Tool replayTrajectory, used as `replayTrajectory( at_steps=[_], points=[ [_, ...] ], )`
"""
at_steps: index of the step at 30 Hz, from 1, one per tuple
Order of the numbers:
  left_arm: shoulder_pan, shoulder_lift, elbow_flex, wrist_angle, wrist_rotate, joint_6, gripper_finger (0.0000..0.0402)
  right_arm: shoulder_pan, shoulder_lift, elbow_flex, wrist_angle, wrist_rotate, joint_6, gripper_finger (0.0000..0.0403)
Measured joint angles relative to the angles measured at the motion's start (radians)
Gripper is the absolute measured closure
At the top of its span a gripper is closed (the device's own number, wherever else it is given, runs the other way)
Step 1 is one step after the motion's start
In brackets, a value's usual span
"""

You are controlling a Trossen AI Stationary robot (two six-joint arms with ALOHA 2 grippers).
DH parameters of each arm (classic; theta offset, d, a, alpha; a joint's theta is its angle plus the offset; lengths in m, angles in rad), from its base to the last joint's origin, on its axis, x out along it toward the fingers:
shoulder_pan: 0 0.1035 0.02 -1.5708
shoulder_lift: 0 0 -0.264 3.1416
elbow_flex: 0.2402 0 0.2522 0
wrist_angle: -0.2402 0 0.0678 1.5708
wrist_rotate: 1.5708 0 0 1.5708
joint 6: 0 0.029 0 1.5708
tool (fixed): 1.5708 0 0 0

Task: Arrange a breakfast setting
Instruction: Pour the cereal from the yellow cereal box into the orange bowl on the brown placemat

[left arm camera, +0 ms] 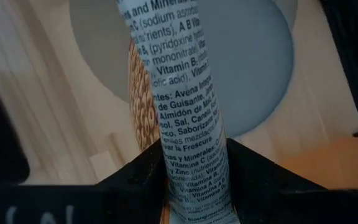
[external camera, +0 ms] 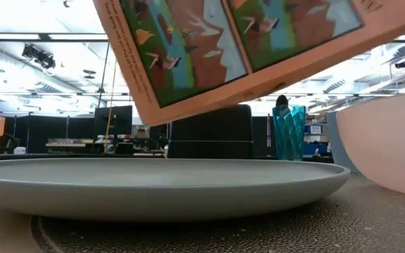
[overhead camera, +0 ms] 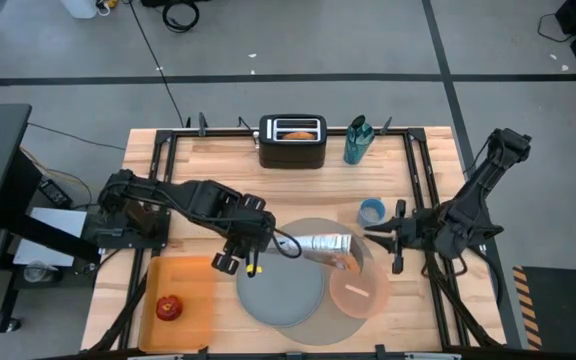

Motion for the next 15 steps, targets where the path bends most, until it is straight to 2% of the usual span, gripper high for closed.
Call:
replayTrajectory(
  at_steps=[7, 15],
  points=[
    [0.013, 0.0, -0.075, 0.005, -0.004, -0.017, 0.025, 0.009, 0.134, 0.0, 0.308, -0.001, -0.239, 0.0318],
    [0.016, 0.0, -0.083, 0.032, -0.01, 0.004, 0.025, 0.006, 0.17, 0.0, 0.413, -0.03, -0.34, 0.0303]
  ],
)
